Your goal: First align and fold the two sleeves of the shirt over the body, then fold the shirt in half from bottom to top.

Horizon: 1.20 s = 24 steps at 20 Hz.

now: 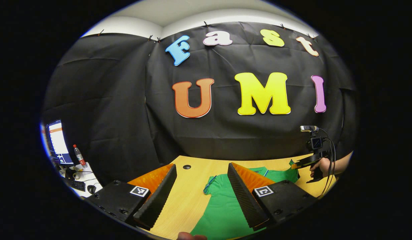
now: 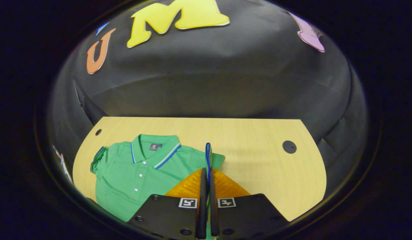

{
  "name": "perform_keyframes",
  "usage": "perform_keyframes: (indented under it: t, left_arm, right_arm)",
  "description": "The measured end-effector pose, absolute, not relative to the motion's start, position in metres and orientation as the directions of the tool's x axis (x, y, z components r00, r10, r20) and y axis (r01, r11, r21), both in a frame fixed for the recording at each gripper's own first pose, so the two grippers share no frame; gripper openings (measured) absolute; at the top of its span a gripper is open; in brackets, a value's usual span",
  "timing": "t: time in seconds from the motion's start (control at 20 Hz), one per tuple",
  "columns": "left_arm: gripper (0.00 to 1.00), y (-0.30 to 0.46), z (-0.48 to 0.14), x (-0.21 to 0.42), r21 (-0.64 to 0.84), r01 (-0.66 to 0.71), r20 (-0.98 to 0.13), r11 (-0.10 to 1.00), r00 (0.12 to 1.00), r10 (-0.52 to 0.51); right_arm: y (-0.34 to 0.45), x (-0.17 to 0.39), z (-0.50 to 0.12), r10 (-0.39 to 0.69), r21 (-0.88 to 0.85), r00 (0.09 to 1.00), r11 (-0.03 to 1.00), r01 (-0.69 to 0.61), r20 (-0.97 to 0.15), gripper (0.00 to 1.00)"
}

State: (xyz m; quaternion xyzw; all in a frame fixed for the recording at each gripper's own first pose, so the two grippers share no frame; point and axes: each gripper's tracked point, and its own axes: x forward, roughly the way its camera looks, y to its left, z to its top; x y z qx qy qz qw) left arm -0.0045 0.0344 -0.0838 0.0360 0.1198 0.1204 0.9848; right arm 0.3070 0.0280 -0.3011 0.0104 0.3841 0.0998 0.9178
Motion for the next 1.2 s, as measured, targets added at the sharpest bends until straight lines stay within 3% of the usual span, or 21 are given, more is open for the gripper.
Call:
perform_keyframes:
  t: [0.8, 0.9, 0.95, 1.1, 1.15, 1.2]
  left_arm:
    - [0.98, 0.081, -0.094, -0.039, 0.104, -0.335, -0.258, 0.936, 0.9, 0.351]
    - [0.98, 0.079, -0.095, -0.038, 0.1, -0.33, -0.26, 0.939, 0.902, 0.345]
    - [0.98, 0.078, -0.094, -0.035, 0.097, -0.322, -0.259, 0.942, 0.905, 0.336]
    - [0.98, 0.074, -0.093, -0.024, 0.083, -0.283, -0.249, 0.955, 0.922, 0.295]
    - [0.99, 0.072, -0.095, -0.019, 0.073, -0.265, -0.248, 0.961, 0.929, 0.275]
    - [0.98, 0.069, -0.095, -0.014, 0.063, -0.246, -0.249, 0.967, 0.935, 0.254]
  right_arm:
    - [0.142, 0.294, -0.339, 0.244, 0.085, 0.589, 0.955, -0.284, -0.77, 0.08]
    - [0.154, 0.288, -0.329, 0.294, 0.136, 0.584, 0.944, -0.3, -0.757, 0.17]
    - [0.158, 0.285, -0.319, 0.318, 0.156, 0.587, 0.938, -0.311, -0.744, 0.36]
    - [0.145, 0.277, -0.283, 0.322, 0.137, 0.637, 0.936, -0.323, -0.701, 0.82]
    - [0.138, 0.275, -0.269, 0.315, 0.123, 0.659, 0.939, -0.322, -0.683, 0.91]
    - [0.13, 0.271, -0.255, 0.307, 0.108, 0.682, 0.942, -0.319, -0.663, 0.84]
